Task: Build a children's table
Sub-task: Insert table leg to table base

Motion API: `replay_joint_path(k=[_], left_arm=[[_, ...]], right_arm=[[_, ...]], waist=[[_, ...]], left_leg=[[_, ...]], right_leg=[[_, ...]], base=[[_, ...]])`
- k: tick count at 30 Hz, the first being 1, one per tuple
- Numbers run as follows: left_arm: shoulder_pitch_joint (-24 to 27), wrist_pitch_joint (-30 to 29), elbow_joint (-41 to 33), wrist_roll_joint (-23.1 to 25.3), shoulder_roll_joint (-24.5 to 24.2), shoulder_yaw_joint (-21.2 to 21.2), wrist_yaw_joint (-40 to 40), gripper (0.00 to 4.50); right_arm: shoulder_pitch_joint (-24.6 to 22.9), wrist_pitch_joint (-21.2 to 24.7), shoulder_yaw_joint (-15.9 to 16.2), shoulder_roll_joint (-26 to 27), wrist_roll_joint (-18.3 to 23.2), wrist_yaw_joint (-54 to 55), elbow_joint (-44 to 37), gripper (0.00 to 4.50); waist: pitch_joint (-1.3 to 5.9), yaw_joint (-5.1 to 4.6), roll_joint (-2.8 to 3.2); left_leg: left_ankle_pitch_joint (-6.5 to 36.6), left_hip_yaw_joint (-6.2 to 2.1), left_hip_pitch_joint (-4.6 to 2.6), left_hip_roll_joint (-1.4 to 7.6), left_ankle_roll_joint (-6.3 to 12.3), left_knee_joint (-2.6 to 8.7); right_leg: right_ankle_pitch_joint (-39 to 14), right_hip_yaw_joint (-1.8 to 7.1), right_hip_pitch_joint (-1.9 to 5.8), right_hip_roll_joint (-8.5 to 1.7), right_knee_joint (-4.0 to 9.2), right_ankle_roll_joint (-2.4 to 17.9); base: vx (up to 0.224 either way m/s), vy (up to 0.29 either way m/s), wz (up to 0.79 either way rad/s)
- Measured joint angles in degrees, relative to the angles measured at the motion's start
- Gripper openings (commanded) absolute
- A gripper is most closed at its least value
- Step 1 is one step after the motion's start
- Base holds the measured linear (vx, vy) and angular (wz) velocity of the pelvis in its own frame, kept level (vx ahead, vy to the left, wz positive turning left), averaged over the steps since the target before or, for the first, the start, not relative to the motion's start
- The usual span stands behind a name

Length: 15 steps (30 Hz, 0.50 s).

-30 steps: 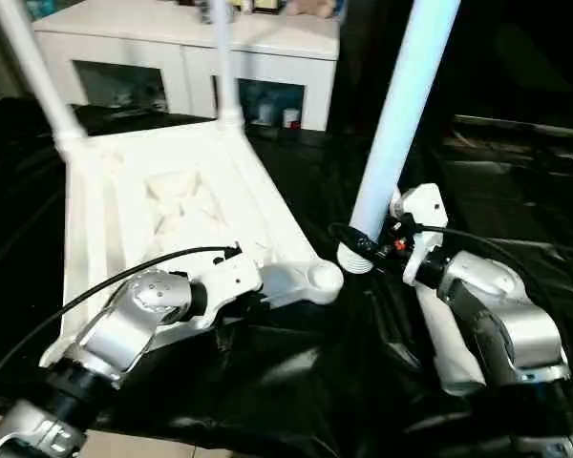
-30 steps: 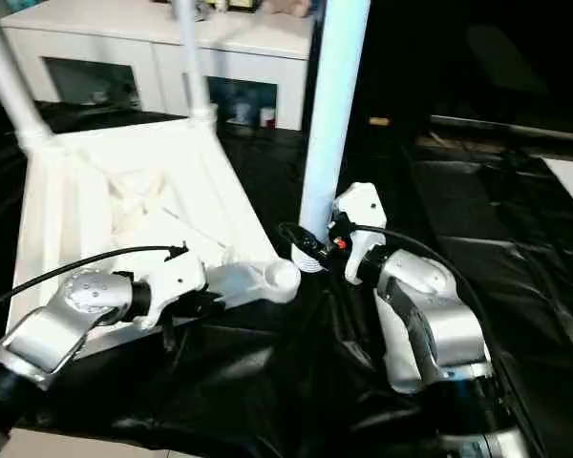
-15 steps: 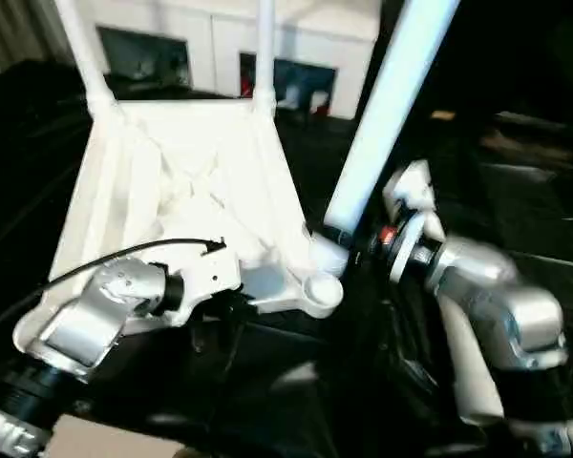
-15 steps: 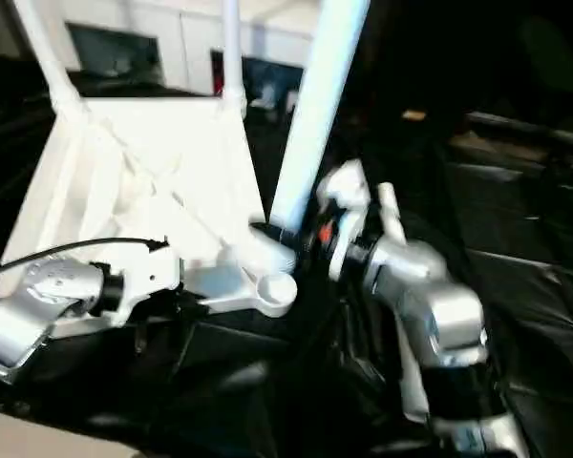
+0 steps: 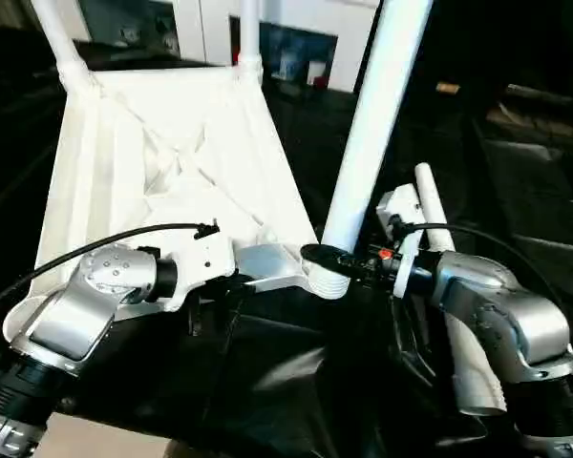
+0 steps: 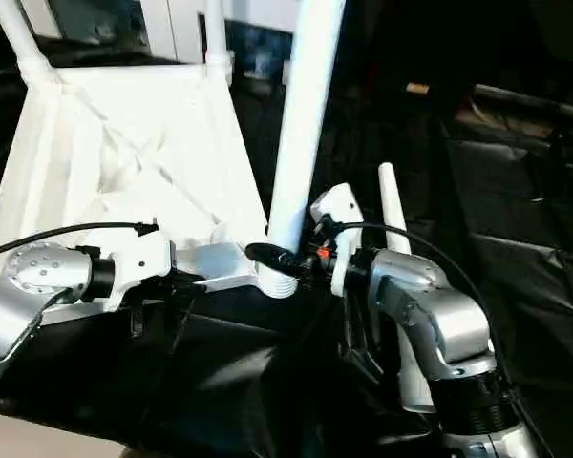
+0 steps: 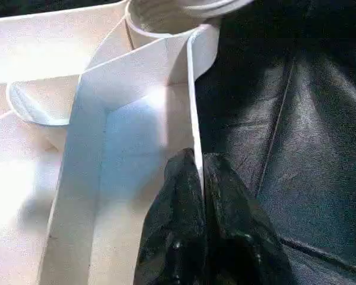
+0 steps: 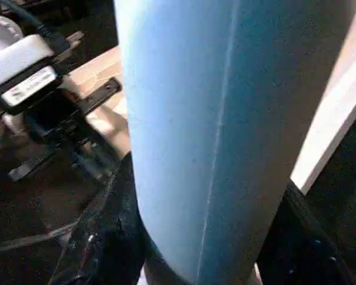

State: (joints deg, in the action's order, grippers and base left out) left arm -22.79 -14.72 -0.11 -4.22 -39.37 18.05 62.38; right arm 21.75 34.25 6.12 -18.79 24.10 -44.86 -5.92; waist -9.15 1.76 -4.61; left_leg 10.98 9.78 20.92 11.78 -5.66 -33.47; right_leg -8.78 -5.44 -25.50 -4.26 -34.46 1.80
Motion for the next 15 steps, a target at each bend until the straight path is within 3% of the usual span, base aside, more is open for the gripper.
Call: replay_joint_path(k=[8,15], left_arm=[[-0.2,0.1,-0.3,-0.2,-0.1,-0.9,1.1,0.00],[-0.2,1.0,0.6,-0.1,0.6,-1.3,1.1,0.00]], right_arm=[[1.1,-5.2,0.0,3.1,-1.8,1.9,5.5,1.87],[1.1,-8.9,0.1,4.2,-2.2,1.8,8.2,1.87]], waist=[[-0.58,0.07,-0.10],[-0.60,0.00,-0.09]], left_leg=[[-0.4,0.13,0.07,-0.01,0.01,0.47],[-0.5,0.13,0.07,-0.01,0.04,0.51]], right_leg=[[0.1,0.09,-0.18,0.00,0.01,0.2],[0.1,0.10,-0.21,0.00,-0.01,0.1]], base=[[0.000,0.000,0.00],[0.000,0.000,0.00]])
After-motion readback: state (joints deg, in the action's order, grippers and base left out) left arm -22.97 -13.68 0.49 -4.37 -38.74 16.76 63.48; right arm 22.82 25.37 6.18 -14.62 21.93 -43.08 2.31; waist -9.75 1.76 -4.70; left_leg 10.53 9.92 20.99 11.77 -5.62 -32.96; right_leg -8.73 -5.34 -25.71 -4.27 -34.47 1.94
